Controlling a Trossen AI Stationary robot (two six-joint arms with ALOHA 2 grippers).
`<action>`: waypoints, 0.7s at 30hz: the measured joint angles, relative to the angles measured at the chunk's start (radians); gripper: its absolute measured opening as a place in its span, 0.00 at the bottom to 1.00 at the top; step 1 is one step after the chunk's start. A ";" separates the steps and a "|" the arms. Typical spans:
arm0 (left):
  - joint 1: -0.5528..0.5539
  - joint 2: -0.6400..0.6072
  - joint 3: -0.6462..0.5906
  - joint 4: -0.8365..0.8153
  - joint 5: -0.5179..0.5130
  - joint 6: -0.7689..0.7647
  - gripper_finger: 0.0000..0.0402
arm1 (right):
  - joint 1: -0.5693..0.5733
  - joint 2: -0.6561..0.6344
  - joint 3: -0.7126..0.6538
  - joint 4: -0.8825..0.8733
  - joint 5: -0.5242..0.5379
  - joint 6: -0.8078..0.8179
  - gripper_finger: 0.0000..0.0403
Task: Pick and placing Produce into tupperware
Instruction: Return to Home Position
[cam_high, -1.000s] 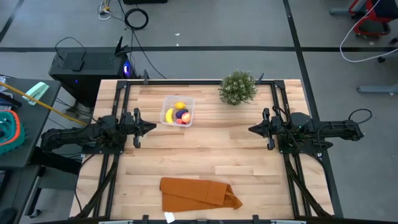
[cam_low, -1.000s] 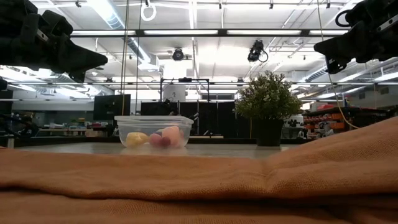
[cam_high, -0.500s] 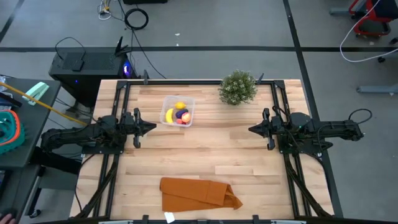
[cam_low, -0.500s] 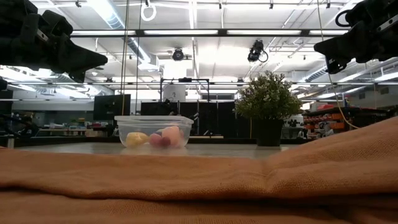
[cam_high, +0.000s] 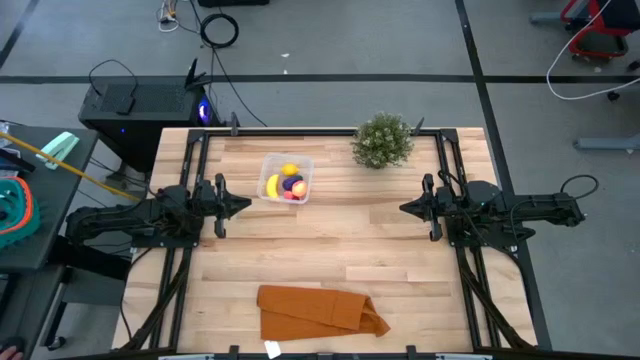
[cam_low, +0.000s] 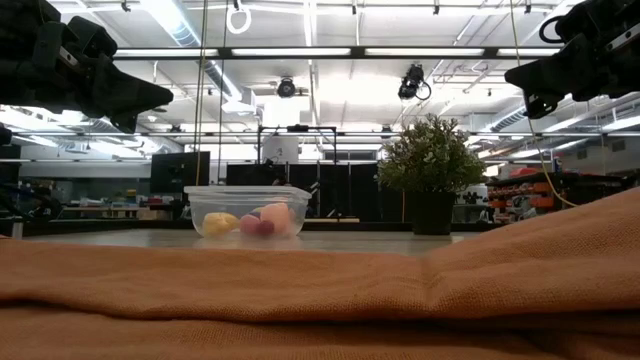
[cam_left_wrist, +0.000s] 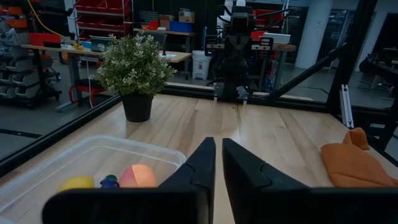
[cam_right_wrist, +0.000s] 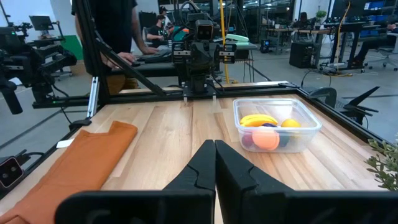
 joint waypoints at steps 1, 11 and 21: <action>0.000 0.000 0.000 0.000 0.000 0.000 0.08 | 0.000 0.000 0.000 0.000 0.000 0.000 0.02; 0.000 0.000 0.000 0.000 0.000 0.000 0.08 | 0.000 0.000 0.000 0.000 0.000 0.000 0.02; 0.000 0.000 0.000 0.000 0.000 0.000 0.09 | 0.000 0.000 0.000 0.000 0.000 0.000 0.02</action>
